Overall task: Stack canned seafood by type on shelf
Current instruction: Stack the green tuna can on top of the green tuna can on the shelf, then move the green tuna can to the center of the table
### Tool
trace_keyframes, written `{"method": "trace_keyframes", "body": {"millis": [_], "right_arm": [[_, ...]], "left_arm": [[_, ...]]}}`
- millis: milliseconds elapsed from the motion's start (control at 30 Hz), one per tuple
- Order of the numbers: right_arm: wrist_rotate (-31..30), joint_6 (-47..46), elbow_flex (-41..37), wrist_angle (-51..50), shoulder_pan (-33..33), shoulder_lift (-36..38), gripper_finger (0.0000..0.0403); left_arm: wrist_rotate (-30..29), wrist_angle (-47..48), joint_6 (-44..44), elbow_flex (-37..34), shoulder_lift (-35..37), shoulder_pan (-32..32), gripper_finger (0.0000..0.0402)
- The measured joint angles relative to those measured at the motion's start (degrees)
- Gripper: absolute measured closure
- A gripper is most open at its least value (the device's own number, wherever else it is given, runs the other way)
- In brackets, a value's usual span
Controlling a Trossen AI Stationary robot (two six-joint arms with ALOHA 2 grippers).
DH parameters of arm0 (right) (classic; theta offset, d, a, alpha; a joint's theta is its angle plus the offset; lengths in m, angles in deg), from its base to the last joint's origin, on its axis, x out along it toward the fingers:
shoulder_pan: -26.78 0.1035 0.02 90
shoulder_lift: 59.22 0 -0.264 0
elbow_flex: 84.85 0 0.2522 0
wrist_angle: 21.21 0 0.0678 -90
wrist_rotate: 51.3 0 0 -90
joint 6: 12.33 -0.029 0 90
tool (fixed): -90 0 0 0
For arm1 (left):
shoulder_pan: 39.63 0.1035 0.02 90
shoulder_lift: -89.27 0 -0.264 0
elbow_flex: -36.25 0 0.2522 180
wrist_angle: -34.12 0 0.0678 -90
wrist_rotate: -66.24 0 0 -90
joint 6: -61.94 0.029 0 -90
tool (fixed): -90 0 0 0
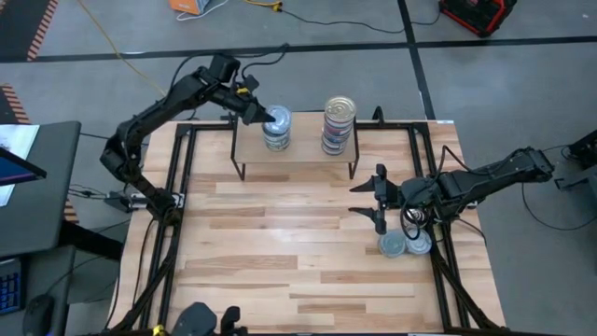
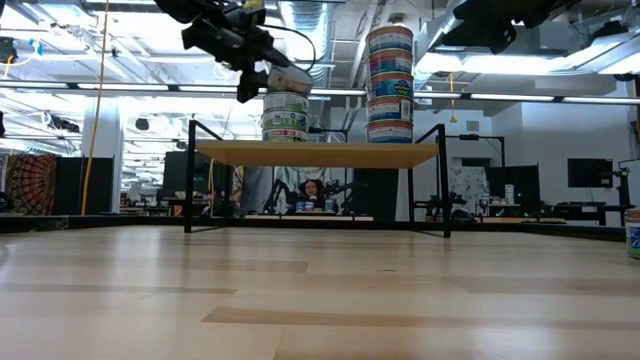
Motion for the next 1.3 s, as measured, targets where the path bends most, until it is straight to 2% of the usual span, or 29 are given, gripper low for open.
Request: {"method": "trace_keyframes", "body": {"millis": [233,467,667,933,1067,1200,1300], "right_arm": [[0.0,0.0,0.0,0.0,0.0,0.0,0.0127],[0.1,-0.2,0.0,0.0,0.0,0.0,0.0127],[0.1,-0.2,0.0,-0.2,0.0,0.0,0.0127],[0.2,-1.2,0.0,-1.2,0.0,0.0,0.0127],[0.3,-3.0,0.0,-4.2,0.0,0.0,0.0127],[0.3,-5.7,0.0,-6.7,0.0,0.0,0.0127],[0.3,-8.2,0.0,-7.6,0.0,0.0,0.0127]], "left_arm": [[0.3,0.1,1.1,0.0,0.0,0.1,0.0143],[-1.9,2.2,5.2,2.1,0.0,0.1,0.0127],[-11.1,7.0,14.2,4.8,0.1,0.2,0.0127],[-17.3,4.3,24.1,4.8,2.1,-0.8,0.0127],[-25.4,4.4,30.9,4.8,5.2,-6.6,0.0137],[-35.9,4.4,36.7,4.8,7.4,-17.3,0.0154],[-41.9,5.3,37.9,4.8,7.5,-25.5,0.0166]]}}
